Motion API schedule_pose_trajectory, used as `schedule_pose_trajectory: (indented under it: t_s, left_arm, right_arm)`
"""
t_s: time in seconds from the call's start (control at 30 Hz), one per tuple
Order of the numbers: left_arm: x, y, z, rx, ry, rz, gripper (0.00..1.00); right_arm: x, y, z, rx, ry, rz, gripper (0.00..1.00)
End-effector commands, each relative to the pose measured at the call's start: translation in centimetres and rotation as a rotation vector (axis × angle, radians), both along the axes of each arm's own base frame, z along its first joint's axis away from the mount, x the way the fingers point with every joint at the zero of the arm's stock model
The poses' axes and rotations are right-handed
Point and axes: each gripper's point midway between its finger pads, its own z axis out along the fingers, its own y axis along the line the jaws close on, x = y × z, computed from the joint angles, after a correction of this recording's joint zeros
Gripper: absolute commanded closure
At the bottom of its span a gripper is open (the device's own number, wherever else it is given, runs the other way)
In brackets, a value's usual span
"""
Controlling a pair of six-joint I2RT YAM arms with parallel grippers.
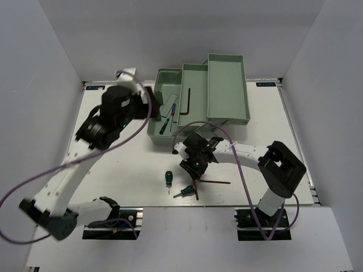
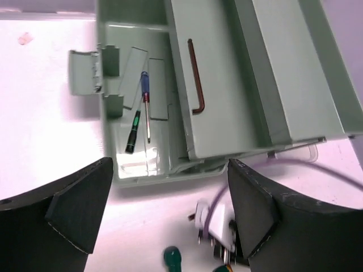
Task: Sort the tools into containers
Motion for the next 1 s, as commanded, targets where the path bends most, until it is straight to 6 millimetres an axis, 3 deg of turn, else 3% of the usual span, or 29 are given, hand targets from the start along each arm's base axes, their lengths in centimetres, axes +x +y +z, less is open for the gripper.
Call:
schedule_pose_trajectory:
  t_s: [0.0,0.1,0.27,0.43,0.63,0.73,0.77,0.87,0.97]
  left_arm:
    - [-3.4,3.2,-5.4,0.052,0.123,0.069,0.08]
    - [-5.4,4.2,-7.5,0.021,0.172,0.097,0.08]
    - [-7.7,5.0,-8.8,-0.044,0.202,0.134,0.08]
    - [-8.9,5.6,-10.2,-0.043,0.239,0.148,0.08]
    - [-9.9,5.8,-12.2,-0.028,0.290,0.138,0.08]
    - [-10.3,5.3,-13.1,-0.028,0.318,0.120,0.08]
    - [-10.5,5.4,-13.4,-0.034,0.323,0.125,0.08]
    - [-11.1,5.3,-14.5,-0.039,0.354,0.112,0.08]
    - [-11.7,5.4,-15.9,-0.033,0.385,0.111,0.08]
  right_arm:
    - [2.3,2.3,1.1,0.038,-0.070,-0.101,0.58]
    - [2.3,3.1,0.6,0.030,-0.049,-0.119,0.58]
    - [2.8,3.2,-0.9,-0.034,-0.084,-0.155,0.58]
    - [2.6,3.0,-2.2,-0.095,-0.108,-0.200,0.59]
    - [2.6,4.4,-1.0,-0.051,-0.106,-0.195,0.59]
    - [3.1,3.8,-2.2,-0.108,-0.129,-0.206,0.61]
    - [2.8,3.3,-3.2,-0.144,-0.103,-0.215,0.65]
    - [2.7,2.7,-3.8,-0.166,-0.095,-0.226,0.85]
    - [3.0,2.7,-3.3,-0.154,-0.115,-0.217,0.98]
